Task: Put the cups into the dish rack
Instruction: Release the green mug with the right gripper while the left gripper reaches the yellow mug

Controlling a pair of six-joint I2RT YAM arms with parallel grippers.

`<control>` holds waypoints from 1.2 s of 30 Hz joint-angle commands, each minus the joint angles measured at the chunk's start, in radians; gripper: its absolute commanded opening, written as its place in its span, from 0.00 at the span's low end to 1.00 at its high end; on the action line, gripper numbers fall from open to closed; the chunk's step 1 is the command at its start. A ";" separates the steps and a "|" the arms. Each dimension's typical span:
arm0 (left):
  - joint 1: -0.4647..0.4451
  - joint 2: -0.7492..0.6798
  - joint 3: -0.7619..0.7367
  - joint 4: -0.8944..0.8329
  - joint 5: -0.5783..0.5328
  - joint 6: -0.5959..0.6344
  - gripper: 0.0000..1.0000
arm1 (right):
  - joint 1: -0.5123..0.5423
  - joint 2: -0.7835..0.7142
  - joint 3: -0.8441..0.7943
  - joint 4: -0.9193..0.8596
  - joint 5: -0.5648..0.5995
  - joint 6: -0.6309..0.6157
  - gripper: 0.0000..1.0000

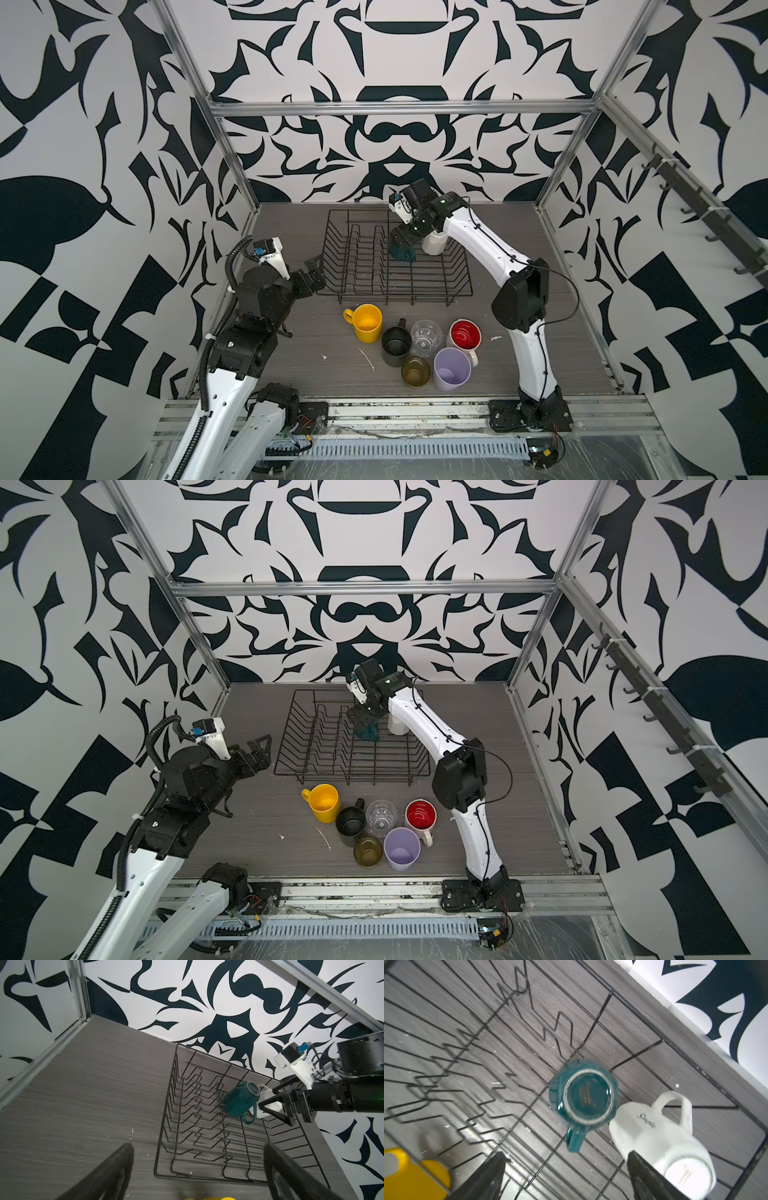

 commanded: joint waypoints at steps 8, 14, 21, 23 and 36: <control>0.002 -0.005 0.023 -0.297 0.132 -0.104 0.96 | -0.024 -0.280 -0.343 0.318 -0.090 0.161 0.94; 0.002 0.040 0.022 -0.394 0.286 -0.175 0.89 | -0.056 -0.382 -0.489 0.459 -0.103 0.235 0.94; -0.024 0.050 -0.059 -0.394 0.417 -0.282 0.78 | -0.076 -0.403 -0.551 0.501 -0.130 0.266 0.93; -0.062 0.051 -0.079 -0.394 0.403 -0.305 0.77 | -0.078 -0.405 -0.561 0.502 -0.131 0.267 0.93; -0.367 0.240 -0.036 -0.359 0.179 -0.394 0.74 | -0.086 -0.424 -0.608 0.513 -0.141 0.269 0.93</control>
